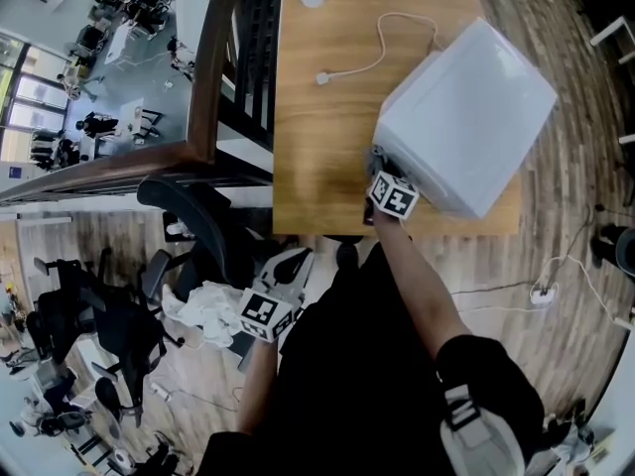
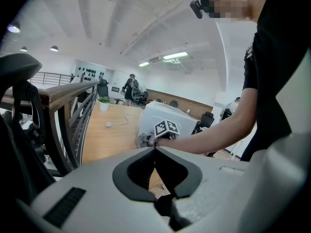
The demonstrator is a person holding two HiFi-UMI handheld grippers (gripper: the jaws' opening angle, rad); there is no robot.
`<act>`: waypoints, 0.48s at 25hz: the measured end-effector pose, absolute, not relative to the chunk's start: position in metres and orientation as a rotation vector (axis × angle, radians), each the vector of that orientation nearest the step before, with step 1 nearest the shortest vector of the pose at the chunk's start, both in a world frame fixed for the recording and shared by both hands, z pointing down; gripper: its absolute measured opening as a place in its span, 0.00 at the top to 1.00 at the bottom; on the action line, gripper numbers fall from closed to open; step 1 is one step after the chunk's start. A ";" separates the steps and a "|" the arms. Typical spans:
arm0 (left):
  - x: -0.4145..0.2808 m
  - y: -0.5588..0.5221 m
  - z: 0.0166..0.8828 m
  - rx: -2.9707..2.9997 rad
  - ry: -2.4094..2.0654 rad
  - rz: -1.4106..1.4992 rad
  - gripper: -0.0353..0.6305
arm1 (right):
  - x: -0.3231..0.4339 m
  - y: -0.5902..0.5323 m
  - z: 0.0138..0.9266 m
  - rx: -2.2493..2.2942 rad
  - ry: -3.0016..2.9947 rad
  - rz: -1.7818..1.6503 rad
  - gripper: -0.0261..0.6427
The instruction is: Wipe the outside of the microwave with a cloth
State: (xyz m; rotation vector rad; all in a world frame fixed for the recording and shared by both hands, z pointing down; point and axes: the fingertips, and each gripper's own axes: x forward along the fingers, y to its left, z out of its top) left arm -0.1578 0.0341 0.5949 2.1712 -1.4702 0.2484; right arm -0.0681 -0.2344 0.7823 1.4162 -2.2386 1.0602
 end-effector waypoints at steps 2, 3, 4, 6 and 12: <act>-0.156 0.035 0.598 2.160 -1.450 0.264 0.95 | -0.063 -0.233 0.785 1.423 -2.233 1.052 0.92; -0.155 0.035 0.600 2.159 -1.441 0.270 0.95 | -0.060 -0.232 0.786 1.425 -2.229 1.047 0.92; -0.154 0.035 0.601 2.162 -1.435 0.272 0.95 | -0.057 -0.231 0.786 1.428 -2.227 1.042 0.92; -0.152 0.034 0.601 2.169 -1.423 0.276 0.95 | -0.051 -0.230 0.786 1.433 -2.226 1.035 0.92; -0.146 0.032 0.595 2.191 -1.391 0.282 0.95 | -0.037 -0.223 0.785 1.448 -2.216 1.022 0.92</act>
